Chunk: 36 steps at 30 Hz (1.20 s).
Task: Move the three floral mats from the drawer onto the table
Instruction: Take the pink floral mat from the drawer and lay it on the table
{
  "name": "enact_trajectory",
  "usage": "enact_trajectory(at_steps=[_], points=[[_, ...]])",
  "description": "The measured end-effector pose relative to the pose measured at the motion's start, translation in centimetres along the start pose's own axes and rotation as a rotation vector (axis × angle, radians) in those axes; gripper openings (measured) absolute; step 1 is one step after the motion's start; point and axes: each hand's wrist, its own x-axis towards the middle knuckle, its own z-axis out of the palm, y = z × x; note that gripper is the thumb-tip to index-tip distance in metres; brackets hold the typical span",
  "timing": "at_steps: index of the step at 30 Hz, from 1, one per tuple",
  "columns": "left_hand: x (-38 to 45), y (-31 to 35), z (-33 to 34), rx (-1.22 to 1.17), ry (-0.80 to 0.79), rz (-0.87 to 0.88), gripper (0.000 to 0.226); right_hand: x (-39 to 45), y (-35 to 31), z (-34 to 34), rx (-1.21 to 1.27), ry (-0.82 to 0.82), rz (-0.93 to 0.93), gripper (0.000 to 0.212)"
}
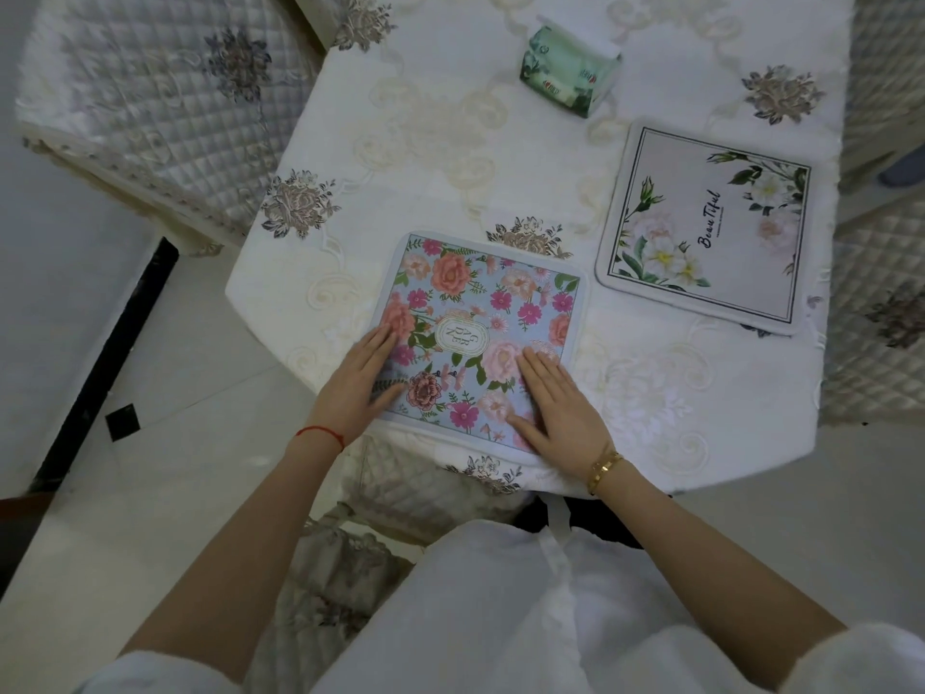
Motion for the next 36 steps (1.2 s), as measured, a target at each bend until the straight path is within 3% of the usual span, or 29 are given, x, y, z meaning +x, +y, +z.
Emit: enact_trajectory(at_steps=[5, 10, 14, 26, 36], points=[[-1.7, -1.0, -0.3, 0.029, -0.025, -0.033, 0.076, -1.3, 0.8, -0.3, -0.001, 0.011, 0.017, 0.08], [-3.2, 0.5, 0.9, 0.072, -0.026, 0.01, 0.078, -0.8, -2.3, 0.2, -0.035, -0.009, -0.111, 0.08], [-3.4, 1.0, 1.4, 0.041, -0.013, -0.014, 0.079, -0.7, -3.6, 1.3, -0.036, -0.075, -0.091, 0.076], [-3.0, 0.3, 0.5, 0.018, 0.0, -0.001, 0.079, -3.3, 0.6, -0.7, -0.031, -0.042, -0.076, 0.075], [8.0, 3.6, -1.8, 0.048, 0.025, 0.143, 0.065, 8.7, -1.2, -4.3, -0.033, 0.073, 0.039, 0.07]])
